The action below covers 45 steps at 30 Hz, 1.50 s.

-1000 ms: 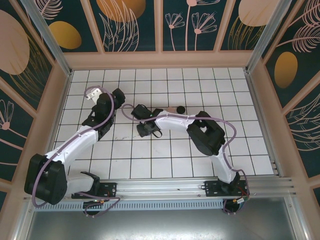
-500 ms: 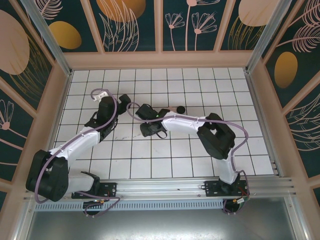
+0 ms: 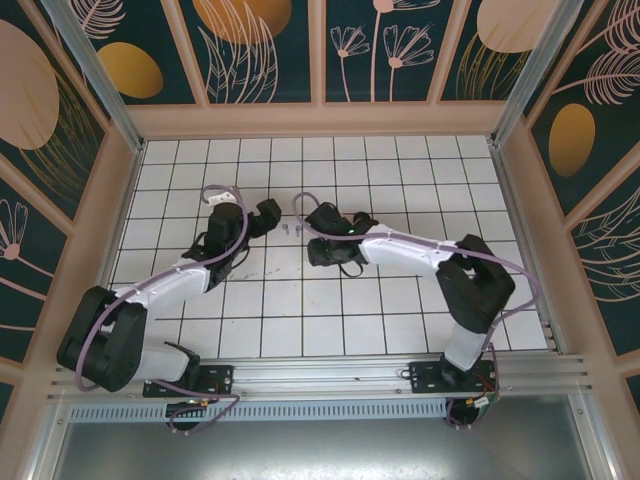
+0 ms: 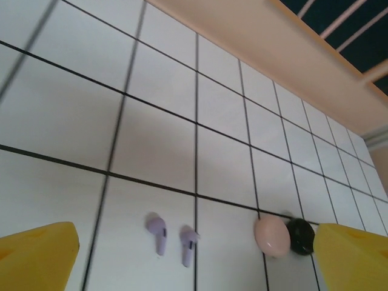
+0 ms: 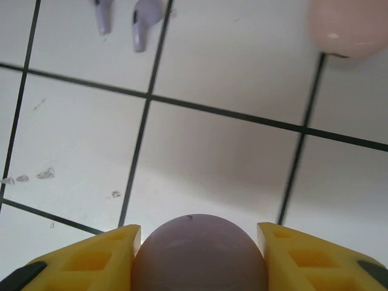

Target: Insert wireless bluetooth earbuds into charging case

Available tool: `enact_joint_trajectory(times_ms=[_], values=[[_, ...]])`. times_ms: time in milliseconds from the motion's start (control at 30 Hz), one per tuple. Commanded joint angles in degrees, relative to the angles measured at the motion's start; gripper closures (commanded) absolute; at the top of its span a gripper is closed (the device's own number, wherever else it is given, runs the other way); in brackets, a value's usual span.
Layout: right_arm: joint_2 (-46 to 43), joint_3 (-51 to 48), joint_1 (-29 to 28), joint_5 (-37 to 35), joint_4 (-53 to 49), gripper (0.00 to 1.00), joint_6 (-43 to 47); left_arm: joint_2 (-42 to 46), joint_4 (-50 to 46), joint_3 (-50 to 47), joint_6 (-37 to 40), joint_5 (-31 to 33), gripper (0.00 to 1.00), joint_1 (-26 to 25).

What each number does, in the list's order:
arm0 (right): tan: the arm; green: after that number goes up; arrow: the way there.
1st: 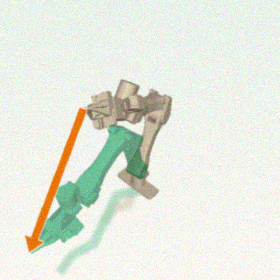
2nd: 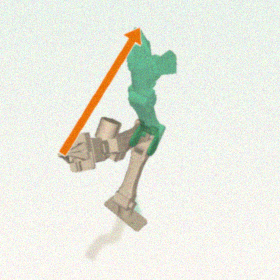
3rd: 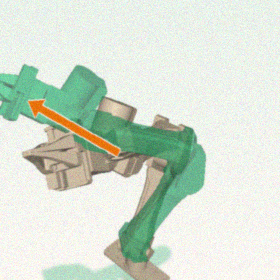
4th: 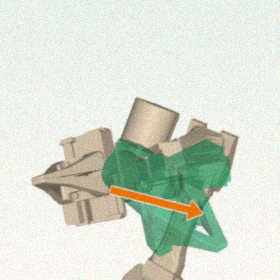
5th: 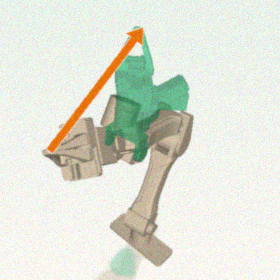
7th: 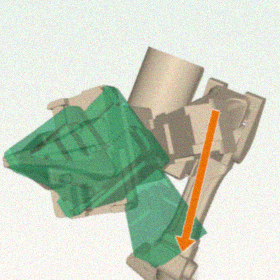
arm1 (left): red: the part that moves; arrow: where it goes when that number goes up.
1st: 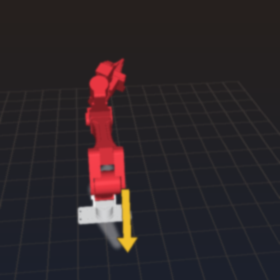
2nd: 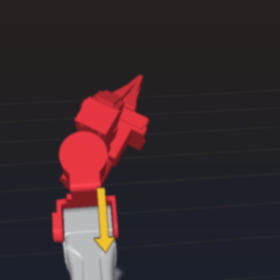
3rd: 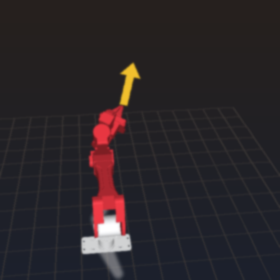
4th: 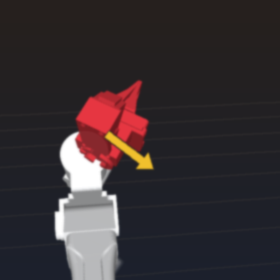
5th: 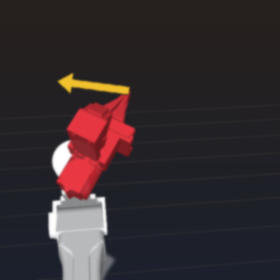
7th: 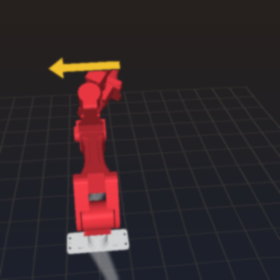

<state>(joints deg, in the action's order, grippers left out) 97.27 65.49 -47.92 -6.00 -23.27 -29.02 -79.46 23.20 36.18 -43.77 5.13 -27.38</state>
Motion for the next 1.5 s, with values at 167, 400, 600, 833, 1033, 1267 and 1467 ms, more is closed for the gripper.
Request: enact_joint_trajectory(times_ms=[167, 400, 600, 833, 1033, 1267, 1467], values=[[-10.10, -5.96, 7.44, 2.87, 6.08, 0.65, -11.18, -4.73, 14.73, -3.10, -1.96, -6.03, 0.01, -4.72], [-11.73, -5.21, 10.52, 4.86, 8.80, 0.65, -18.25, -6.20, 26.71, -7.61, -3.70, -11.56, 0.01, -6.19], [-10.86, -5.41, 11.74, 6.82, 11.17, 0.66, -26.57, -10.33, 42.58, -11.02, -6.96, -18.68, 0.03, -6.54], [-8.80, -5.16, 11.99, 9.55, 14.21, 0.66, -34.82, -17.08, 55.37, -11.05, -10.11, -23.93, 0.09, -7.36], [-6.85, -4.35, 11.93, 10.48, 15.53, 0.66, -39.30, -22.19, 60.40, -10.07, -11.45, -23.68, 0.19, -8.77], [-5.54, -2.70, 11.22, 9.96, 15.08, 0.66, -40.59, -25.02, 60.91, -8.28, -11.31, -23.06, 0.24, -9.78], [-5.07, -1.88, 10.32, 9.52, 14.94, 0.66, -40.95, -26.89, 60.65, -6.55, -11.17, -22.62, 0.26, -10.24]])
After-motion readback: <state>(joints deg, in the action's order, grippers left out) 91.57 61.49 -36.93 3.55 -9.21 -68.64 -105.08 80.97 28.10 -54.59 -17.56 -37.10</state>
